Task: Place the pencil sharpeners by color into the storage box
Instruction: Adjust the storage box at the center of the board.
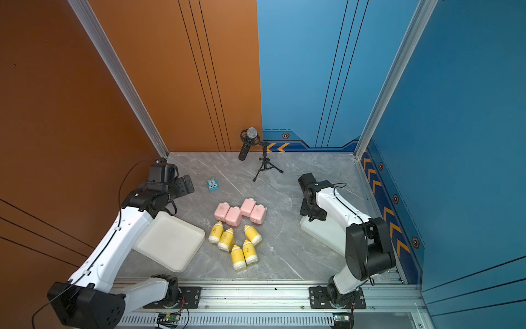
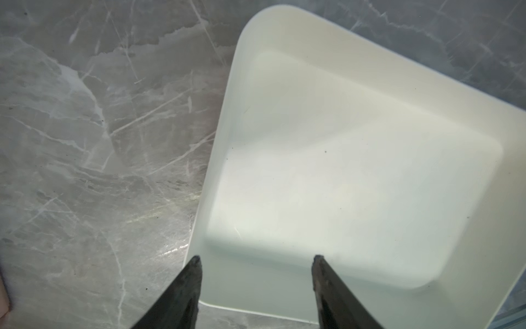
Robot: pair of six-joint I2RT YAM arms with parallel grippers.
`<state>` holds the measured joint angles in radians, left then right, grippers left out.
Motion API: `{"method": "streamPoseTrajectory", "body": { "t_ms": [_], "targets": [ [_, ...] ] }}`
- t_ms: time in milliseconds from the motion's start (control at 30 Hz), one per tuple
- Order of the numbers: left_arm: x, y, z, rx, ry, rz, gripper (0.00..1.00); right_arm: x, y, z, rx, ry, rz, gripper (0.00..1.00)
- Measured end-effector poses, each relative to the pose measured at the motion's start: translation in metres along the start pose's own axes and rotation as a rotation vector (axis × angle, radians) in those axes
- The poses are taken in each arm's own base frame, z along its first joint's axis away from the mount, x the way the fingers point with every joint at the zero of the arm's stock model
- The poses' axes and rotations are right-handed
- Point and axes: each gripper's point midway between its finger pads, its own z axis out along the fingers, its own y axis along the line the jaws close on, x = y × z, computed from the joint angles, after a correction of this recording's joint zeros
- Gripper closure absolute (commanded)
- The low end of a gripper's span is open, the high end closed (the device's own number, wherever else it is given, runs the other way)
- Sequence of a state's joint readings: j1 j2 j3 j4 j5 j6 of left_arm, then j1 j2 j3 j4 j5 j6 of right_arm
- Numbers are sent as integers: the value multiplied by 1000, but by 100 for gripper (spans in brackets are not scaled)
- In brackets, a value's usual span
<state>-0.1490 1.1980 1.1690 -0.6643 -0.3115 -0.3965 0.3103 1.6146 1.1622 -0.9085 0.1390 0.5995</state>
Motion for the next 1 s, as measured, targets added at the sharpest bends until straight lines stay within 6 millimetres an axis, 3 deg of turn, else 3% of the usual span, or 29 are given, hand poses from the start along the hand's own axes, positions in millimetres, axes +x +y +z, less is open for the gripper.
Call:
{"method": "streamPoseTrajectory", "body": {
  "t_ms": [300,667,1000],
  "targets": [
    [9,-4,6,15,45,37,2,5,25,23,4,77,-50,46],
    [15,-3,15,35,87,21,2,12,35,51,10,151,-91,74],
    [13,3,17,46,100,-9,2,30,46,49,1,157,-164,95]
  ]
}}
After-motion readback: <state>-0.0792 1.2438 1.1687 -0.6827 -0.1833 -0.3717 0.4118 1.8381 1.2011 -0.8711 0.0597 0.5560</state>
